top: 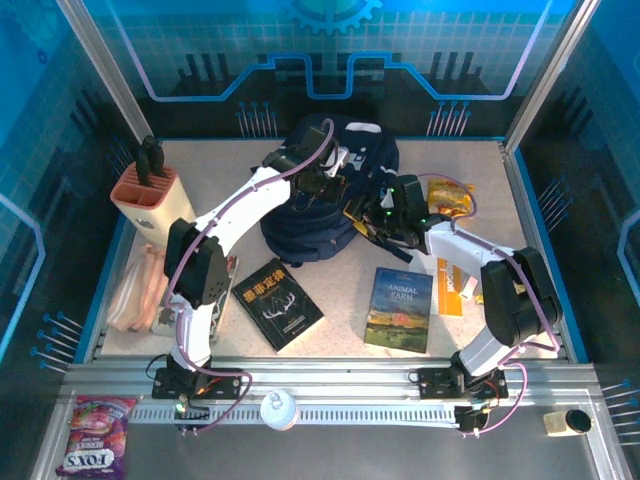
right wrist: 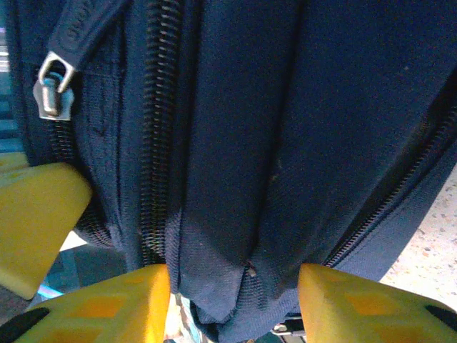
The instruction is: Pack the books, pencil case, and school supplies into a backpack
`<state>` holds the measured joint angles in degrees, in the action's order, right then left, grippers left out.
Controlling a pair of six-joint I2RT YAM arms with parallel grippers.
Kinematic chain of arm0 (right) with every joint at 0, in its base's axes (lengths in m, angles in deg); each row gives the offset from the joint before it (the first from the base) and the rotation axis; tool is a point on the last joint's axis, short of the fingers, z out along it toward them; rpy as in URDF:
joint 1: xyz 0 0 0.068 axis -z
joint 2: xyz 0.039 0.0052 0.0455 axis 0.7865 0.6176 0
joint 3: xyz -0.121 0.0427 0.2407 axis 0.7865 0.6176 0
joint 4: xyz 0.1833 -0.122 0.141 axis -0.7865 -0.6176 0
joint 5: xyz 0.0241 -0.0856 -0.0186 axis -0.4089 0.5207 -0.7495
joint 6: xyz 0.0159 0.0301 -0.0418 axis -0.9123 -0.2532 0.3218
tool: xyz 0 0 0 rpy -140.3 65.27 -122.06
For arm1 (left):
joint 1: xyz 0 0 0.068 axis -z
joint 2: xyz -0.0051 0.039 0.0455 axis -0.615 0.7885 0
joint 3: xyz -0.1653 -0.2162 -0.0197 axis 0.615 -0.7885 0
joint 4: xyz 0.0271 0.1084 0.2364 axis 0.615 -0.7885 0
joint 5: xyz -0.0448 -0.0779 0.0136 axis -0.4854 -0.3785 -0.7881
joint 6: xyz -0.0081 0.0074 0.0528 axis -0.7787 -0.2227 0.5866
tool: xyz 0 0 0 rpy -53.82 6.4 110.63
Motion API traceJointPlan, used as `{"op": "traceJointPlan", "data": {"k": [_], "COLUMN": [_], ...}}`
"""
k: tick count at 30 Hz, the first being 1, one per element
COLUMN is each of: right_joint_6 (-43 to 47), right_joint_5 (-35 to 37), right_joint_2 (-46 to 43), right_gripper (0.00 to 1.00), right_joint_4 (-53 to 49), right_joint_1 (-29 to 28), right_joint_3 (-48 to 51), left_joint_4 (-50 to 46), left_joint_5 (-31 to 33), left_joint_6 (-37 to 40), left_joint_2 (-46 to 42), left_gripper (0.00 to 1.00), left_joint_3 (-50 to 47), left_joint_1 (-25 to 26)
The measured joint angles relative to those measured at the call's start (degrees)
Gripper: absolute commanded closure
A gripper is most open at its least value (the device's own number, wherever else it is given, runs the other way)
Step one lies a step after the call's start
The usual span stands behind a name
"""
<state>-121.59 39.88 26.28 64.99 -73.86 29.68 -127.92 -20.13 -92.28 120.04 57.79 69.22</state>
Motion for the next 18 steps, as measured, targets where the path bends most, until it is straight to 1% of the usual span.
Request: {"op": "traceJointPlan", "data": {"k": [2, 3, 8, 12, 13, 14, 15, 17, 18], "right_joint_6": [-0.33, -0.57, -1.46, -1.55, -1.40, -1.20, -0.90, -0.52, -0.15], "right_joint_5": [0.50, 0.90, 0.74, -0.44, -0.55, -0.57, -0.68, -0.98, -1.18], "right_joint_2": [0.00, 0.00, 0.24, 1.36, 1.57, 1.68, 1.75, 1.75, 1.75], "right_gripper": [0.48, 0.49, 0.59, 0.78, 0.84, 0.90, 0.94, 0.98, 0.98], "right_joint_4": [-0.09, -0.09, 1.22, 2.64, 2.75, 2.73, 2.78, 2.82, 2.80], "right_joint_1": [-0.15, -0.20, -0.20, -0.24, -0.24, -0.24, -0.24, -0.26, -0.42], "right_joint_3": [0.02, 0.13, 0.81, 0.44, 0.20, -0.04, -0.39, -0.87, -1.16], "left_joint_4": [0.04, 0.07, 0.07, 0.02, 0.00, 0.00, 0.00, 0.52, 1.22], "left_joint_5": [0.00, 0.00, -0.17, -0.20, -0.20, -0.17, -0.13, 0.35, 0.68], "left_joint_6": [0.00, 0.00, 0.00, 0.00, 0.00, -0.07, -0.26, -1.31, -2.08], "left_joint_2": [0.00, 0.00, 0.00, 0.00, 0.00, 0.00, -0.09, -1.01, -2.19], "left_gripper": [1.00, 1.00, 1.00, 1.00, 0.99, 0.93, 0.88, 0.80, 0.73], "left_joint_3": [0.00, 0.00, 0.00, 0.00, 0.00, 0.00, -0.02, -1.18, -2.56], "left_joint_1": [0.00, 0.00, 0.00, -0.04, -0.04, -0.04, -0.04, -0.04, -0.09]}}
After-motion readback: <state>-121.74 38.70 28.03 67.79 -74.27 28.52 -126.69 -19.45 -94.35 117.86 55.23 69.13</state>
